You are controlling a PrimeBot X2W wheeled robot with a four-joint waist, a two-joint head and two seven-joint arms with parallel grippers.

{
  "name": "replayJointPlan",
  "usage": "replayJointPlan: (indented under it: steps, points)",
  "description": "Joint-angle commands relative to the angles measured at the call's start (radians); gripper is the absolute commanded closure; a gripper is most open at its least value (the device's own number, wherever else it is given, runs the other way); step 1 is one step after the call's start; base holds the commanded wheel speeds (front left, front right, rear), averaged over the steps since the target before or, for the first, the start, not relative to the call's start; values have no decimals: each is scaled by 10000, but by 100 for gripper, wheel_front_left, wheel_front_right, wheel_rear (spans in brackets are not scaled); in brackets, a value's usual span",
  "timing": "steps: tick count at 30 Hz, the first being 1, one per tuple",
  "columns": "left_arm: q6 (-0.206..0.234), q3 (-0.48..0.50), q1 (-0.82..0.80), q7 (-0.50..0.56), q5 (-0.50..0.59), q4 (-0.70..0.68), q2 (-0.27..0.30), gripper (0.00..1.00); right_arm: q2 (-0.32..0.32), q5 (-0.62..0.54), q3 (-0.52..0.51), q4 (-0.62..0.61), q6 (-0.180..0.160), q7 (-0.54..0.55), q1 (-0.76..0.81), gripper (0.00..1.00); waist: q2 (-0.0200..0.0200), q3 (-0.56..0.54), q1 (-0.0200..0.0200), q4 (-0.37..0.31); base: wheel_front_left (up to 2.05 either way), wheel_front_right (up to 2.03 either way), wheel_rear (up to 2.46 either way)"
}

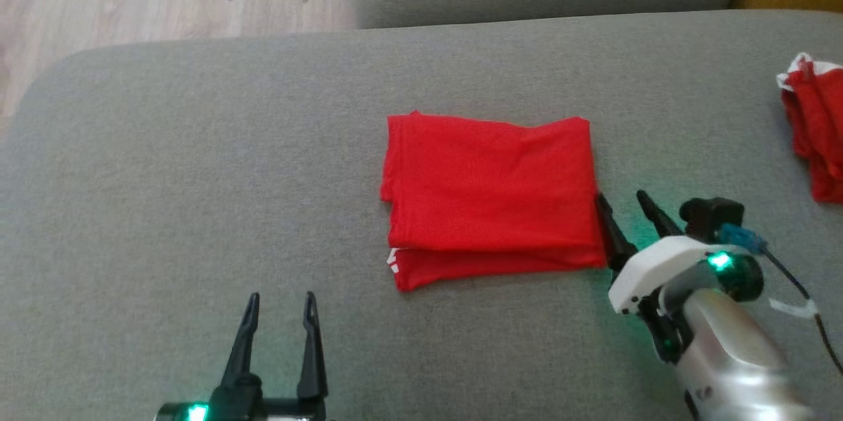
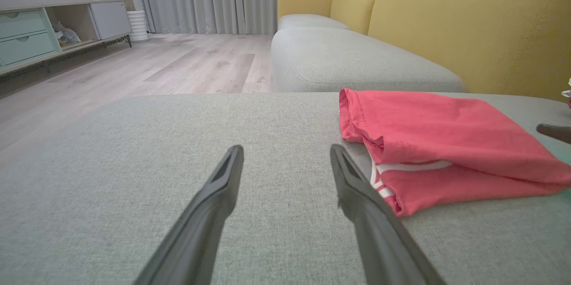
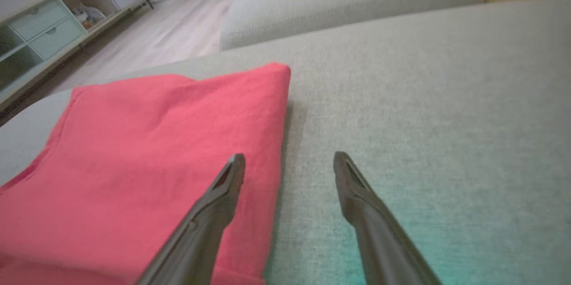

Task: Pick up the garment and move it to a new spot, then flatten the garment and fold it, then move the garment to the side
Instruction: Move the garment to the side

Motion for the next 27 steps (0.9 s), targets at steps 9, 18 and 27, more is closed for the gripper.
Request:
replayJointPlan:
  steps: [9,18,27]
  points:
    - [171,46,-552,-53,-40,-240,-57,0,557,1260,1474,1688,-7,464,-1120,100,0,139,-3,209,0,0,0]
    - [312,114,-859,-53,105,-467,-57,0,-915,949,2160,1483,-7,-683,-2675,100,0,972,-3,-1014,0,0,0]
    - [260,-5,-1838,-53,676,-395,-57,0,-2878,520,1804,501,-7,-841,-4122,100,0,2358,-3,-2162,0,0,0]
